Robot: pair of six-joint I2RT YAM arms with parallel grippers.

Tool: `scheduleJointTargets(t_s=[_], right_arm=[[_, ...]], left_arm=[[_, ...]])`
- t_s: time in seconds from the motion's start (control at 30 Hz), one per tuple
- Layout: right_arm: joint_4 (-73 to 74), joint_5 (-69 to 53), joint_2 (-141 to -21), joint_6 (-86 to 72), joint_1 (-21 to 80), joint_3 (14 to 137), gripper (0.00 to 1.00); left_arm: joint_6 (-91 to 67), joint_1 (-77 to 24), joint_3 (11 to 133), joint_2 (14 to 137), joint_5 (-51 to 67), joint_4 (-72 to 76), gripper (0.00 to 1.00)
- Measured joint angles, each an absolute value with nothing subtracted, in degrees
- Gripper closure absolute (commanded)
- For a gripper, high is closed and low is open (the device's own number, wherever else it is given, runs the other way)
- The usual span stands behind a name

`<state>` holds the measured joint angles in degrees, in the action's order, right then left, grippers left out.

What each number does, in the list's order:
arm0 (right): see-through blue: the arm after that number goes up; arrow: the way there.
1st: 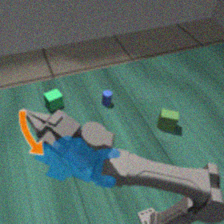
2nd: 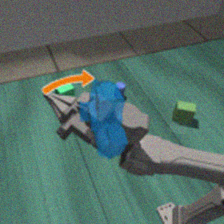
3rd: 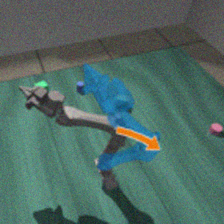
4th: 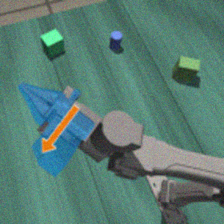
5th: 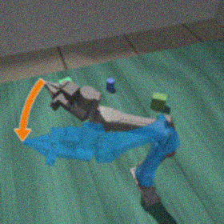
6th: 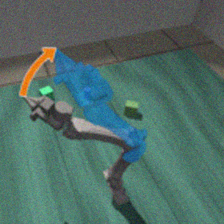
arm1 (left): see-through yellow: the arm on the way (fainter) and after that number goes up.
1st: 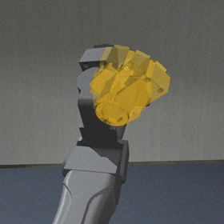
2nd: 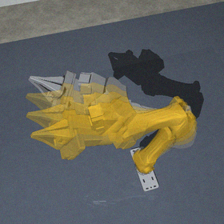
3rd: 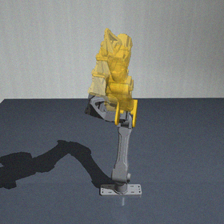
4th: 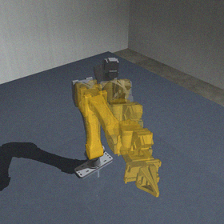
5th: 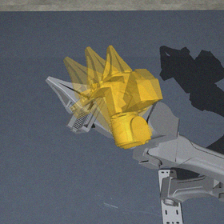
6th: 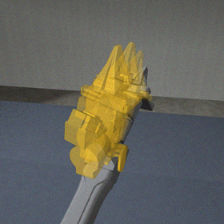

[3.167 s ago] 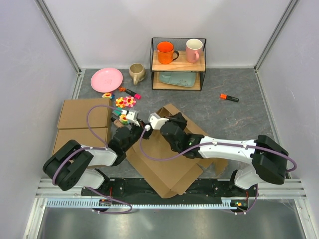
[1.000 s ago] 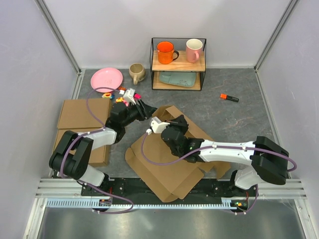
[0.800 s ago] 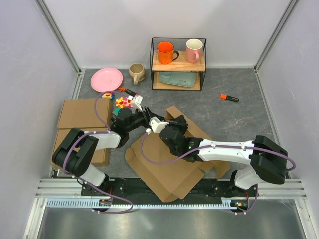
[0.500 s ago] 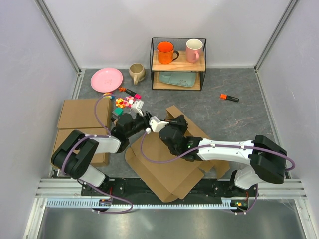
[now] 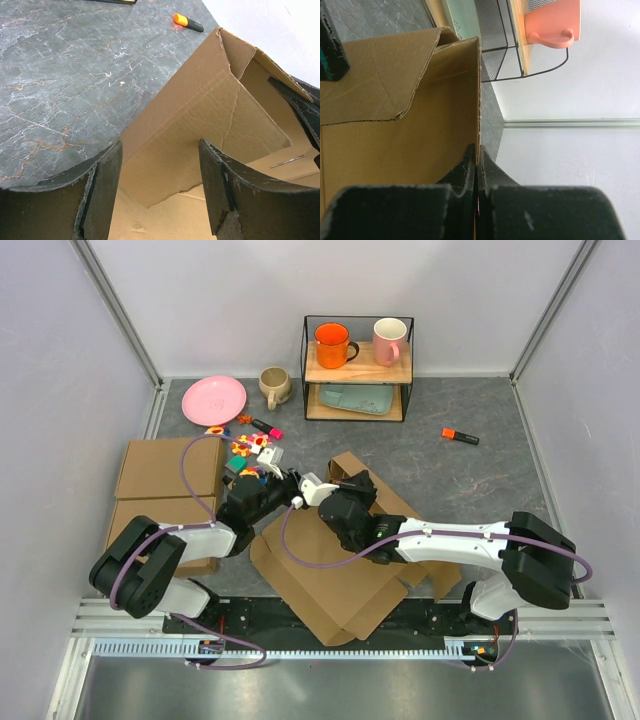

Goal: Fold the paper box

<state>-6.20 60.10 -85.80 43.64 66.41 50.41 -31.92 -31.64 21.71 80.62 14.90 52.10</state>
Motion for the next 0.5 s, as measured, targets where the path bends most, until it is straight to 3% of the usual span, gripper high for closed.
scheduleJointTargets(t_s=[0.23,0.5], right_arm=[[-6.09,59.94,-85.67,43.11,66.41,50.43,1.00],[-5.50,59.77,-85.56,42.39,66.41,50.65,1.00]], left_arm=[[-30.98,-31.64,20.21,80.99,14.83,56.14,0.19],[-30.02,-33.45,17.61,81.93,14.85,60.97,0.14]])
